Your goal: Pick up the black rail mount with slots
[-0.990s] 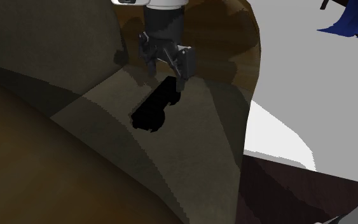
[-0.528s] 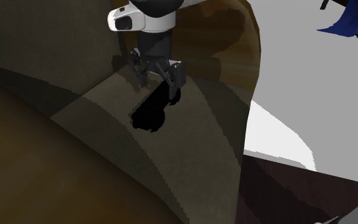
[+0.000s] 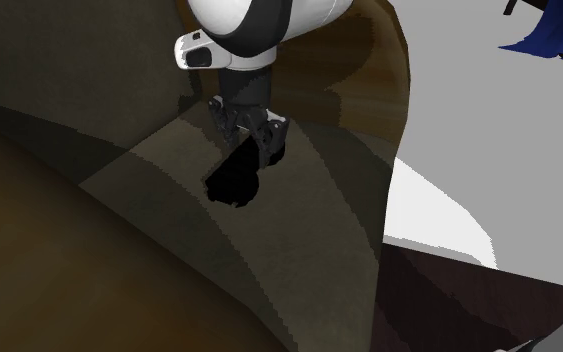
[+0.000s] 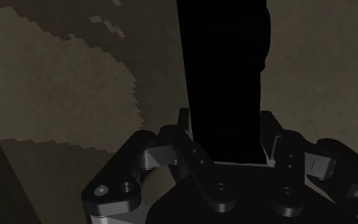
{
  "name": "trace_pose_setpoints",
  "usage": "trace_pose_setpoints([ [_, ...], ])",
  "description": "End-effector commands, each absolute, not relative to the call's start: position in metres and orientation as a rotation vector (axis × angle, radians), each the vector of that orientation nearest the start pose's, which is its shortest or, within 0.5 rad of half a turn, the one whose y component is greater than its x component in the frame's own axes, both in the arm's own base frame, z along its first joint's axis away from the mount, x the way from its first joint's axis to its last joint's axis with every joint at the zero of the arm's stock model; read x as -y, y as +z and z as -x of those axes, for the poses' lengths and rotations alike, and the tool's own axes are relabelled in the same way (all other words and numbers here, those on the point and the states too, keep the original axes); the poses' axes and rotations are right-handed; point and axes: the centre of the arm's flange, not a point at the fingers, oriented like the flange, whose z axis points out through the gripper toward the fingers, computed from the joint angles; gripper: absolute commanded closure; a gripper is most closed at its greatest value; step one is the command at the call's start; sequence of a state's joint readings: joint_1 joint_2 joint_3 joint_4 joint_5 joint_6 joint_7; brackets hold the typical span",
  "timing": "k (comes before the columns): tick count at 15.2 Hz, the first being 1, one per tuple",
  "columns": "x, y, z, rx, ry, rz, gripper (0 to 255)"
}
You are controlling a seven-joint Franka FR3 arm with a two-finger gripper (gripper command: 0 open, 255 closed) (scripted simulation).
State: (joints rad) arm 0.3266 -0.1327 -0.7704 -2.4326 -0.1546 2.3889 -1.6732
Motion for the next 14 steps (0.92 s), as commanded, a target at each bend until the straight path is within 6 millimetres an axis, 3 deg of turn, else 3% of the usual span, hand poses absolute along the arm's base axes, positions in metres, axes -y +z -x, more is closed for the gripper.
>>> trace_pose_setpoints([
  [1, 0.206, 0.346, -0.433, 1.987, -0.021, 2.506, 255],
  [7, 0.206, 0.345, -0.433, 1.987, -0.021, 2.506, 255],
  [14, 0.206, 0.382, -0.433, 1.987, -0.021, 2.506, 255],
])
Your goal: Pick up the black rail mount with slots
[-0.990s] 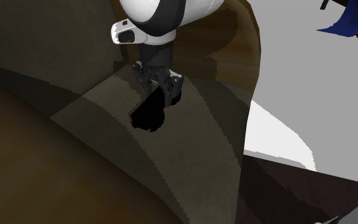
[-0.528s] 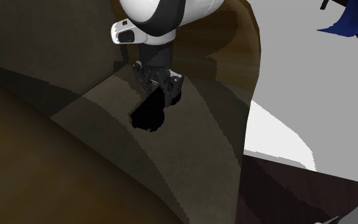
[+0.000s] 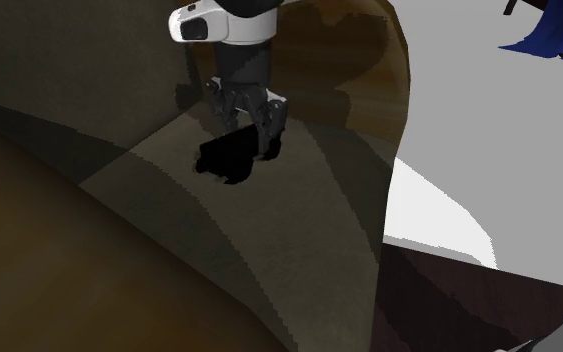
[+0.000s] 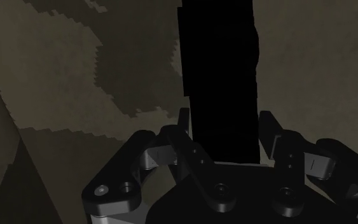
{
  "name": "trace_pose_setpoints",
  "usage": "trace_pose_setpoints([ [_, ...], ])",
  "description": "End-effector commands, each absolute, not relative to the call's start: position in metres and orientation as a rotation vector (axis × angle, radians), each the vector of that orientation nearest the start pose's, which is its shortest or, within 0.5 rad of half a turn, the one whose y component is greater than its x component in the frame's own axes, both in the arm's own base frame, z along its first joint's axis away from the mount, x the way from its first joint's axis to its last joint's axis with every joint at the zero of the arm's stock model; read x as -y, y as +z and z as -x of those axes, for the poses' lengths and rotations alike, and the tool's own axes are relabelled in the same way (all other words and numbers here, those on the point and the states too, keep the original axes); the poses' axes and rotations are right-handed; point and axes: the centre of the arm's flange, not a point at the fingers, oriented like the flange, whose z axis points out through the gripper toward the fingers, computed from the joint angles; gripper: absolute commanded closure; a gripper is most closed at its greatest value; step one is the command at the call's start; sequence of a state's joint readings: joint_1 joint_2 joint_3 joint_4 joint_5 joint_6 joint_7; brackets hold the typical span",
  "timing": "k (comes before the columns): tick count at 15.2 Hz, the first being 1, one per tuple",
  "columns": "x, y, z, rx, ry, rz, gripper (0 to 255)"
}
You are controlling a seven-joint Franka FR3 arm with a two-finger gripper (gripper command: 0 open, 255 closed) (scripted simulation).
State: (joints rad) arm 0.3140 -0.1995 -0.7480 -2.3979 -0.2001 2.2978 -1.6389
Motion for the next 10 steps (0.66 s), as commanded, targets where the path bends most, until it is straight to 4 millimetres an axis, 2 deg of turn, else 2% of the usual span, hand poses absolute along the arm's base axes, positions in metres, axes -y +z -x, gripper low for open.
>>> trace_pose_setpoints([
  [1, 0.206, 0.388, -0.433, 1.987, -0.021, 2.506, 255],
  [8, 0.206, 0.425, -0.433, 1.987, -0.021, 2.506, 255],
  [10, 0.206, 0.425, -0.433, 1.987, -0.021, 2.506, 255],
])
